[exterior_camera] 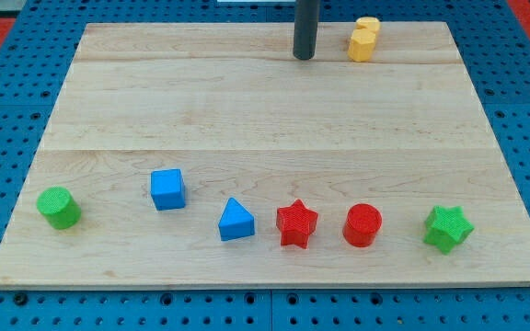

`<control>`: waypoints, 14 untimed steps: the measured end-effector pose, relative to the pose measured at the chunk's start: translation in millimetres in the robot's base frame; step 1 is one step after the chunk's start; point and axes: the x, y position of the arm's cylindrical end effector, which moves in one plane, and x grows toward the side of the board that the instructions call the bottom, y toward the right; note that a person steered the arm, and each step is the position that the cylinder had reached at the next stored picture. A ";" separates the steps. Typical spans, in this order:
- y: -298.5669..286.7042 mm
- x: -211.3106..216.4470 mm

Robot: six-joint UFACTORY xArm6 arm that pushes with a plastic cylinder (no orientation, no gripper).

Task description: Move blue blocks to the center left of the board

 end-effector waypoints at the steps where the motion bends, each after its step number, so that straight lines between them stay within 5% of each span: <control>1: 0.6 22.4; 5: 13.9 182.4; 8: -72.6 268.3; 11: -70.1 317.4; 12: -123.7 316.1; 14: -134.3 295.5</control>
